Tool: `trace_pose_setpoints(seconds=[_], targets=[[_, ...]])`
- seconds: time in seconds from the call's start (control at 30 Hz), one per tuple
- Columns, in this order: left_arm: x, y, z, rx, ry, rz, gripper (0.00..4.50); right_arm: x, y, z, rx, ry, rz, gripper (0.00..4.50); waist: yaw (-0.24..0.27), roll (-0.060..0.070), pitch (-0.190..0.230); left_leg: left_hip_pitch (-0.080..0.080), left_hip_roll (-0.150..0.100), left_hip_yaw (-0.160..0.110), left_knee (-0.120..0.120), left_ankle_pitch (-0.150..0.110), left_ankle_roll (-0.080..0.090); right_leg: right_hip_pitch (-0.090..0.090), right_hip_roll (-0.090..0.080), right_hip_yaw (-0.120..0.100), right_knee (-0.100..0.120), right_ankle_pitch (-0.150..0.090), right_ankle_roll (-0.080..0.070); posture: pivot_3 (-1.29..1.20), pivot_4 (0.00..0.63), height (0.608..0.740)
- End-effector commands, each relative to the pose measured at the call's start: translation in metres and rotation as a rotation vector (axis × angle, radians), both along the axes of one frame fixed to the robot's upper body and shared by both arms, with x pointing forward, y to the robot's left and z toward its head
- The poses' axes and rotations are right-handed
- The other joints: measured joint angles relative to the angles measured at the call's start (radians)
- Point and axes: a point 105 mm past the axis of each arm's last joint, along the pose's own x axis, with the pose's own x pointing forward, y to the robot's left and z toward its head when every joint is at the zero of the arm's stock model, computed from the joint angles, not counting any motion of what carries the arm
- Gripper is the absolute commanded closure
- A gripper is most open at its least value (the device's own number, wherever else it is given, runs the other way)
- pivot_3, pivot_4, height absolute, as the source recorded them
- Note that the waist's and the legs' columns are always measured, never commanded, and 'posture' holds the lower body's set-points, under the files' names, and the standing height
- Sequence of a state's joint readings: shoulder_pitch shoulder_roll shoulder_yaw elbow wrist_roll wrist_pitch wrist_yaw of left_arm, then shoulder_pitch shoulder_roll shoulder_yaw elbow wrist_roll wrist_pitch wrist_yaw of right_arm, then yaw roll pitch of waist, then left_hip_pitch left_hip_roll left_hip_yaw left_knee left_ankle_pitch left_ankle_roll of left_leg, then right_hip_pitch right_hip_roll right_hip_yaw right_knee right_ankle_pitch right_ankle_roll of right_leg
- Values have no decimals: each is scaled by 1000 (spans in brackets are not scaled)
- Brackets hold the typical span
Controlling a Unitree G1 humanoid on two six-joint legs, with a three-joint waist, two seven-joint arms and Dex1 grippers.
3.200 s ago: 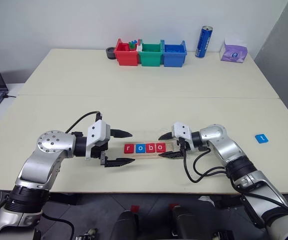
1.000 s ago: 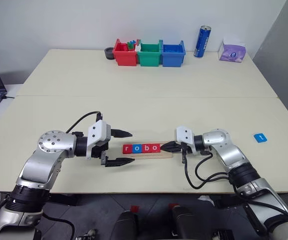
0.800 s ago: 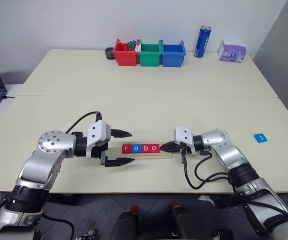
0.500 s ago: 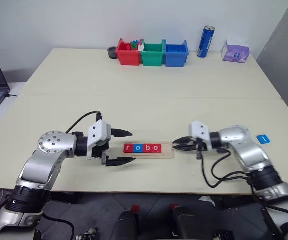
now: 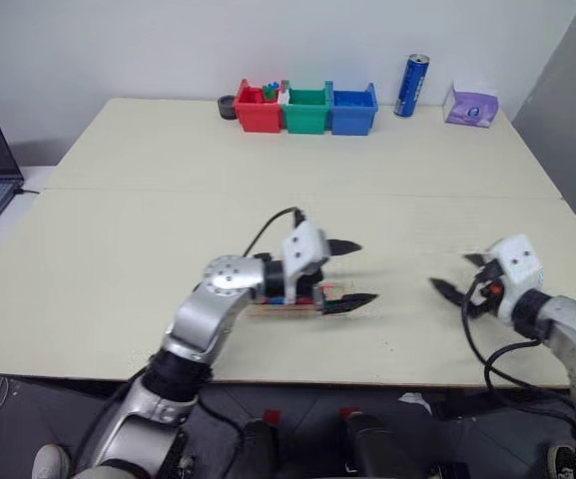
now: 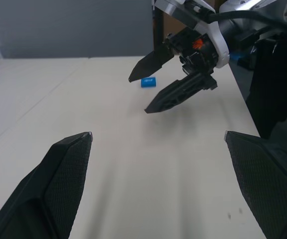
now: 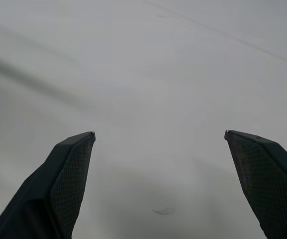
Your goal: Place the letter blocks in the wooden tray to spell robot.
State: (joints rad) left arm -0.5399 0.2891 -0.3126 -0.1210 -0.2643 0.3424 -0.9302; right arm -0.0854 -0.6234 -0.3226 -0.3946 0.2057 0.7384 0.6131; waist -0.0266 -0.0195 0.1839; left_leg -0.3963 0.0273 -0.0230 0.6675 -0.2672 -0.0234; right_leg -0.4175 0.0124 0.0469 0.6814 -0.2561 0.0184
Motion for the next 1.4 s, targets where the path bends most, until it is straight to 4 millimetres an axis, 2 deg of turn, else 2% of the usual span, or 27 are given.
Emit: trace_pose_setpoints(seconds=[0.03, 0.13, 0.33, 0.5, 0.7, 0.97, 1.07, 1.3, 1.4], targets=[[2, -24, 7, -23, -22, -15, 0, 3, -32, 7, -9, -42, -153, 17, -3, 0, 0, 1, 0, 0, -1, 0, 0, 1, 0, 0, 0, 0, 0, 0, 150, 740], [6, -36, 8, -37, -9, -24, 0, 10, -54, 4, 23, -41, -259, 17, -5, 1, 0, 4, 0, 0, -2, 0, 0, 3, 1, 0, 0, 0, 0, 0, 150, 740], [7, -38, 3, -24, 4, -31, 0, 19, -84, -8, 34, 11, -352, 17, -6, 2, -1, 5, 0, 0, -3, 0, 0, 4, 1, 1, 0, -1, 0, 0, 150, 740], [-1, -45, 2, -26, 16, -56, 0, 28, -102, -14, 59, 41, -411, 17, -3, 2, -1, 5, 0, 1, -2, 0, 0, 5, 0, 1, -1, 0, 0, 0, 150, 740], [-2, -46, 3, -29, 28, -63, 0, 31, -110, -23, 104, 78, -438, 17, -4, 2, -1, 6, 0, 1, -3, 0, 0, 5, 0, 1, -1, 0, 0, 0, 150, 740], [-7, -50, 5, -38, 33, -83, 0, 34, -110, -29, 124, 101, -431, 17, -4, 2, -1, 6, 0, 1, -2, 0, 0, 6, 0, 1, -1, 0, 0, 0, 150, 740], [-7, -49, 5, -37, 32, -84, 0, 35, -109, -29, 125, 93, -425, 596, -4, 2, -1, 7, 0, 1, -3, 0, 0, 7, 0, 1, -1, -1, 1, 0, 150, 740], [-6, -46, 5, -33, 28, -82, 0, 33, -106, -34, 127, 107, -420, 3047, -4, 2, -1, 7, 0, 1, -3, 0, 0, 7, 0, 1, -1, -1, 1, 0, 150, 740], [-6, -46, 5, -31, 27, -83, 0, 31, -107, -35, 121, 115, -424, 3039, -4, 2, -1, 8, 0, 1, -3, 0, 0, 7, 0, 1, -1, -1, 1, 0, 150, 740]])
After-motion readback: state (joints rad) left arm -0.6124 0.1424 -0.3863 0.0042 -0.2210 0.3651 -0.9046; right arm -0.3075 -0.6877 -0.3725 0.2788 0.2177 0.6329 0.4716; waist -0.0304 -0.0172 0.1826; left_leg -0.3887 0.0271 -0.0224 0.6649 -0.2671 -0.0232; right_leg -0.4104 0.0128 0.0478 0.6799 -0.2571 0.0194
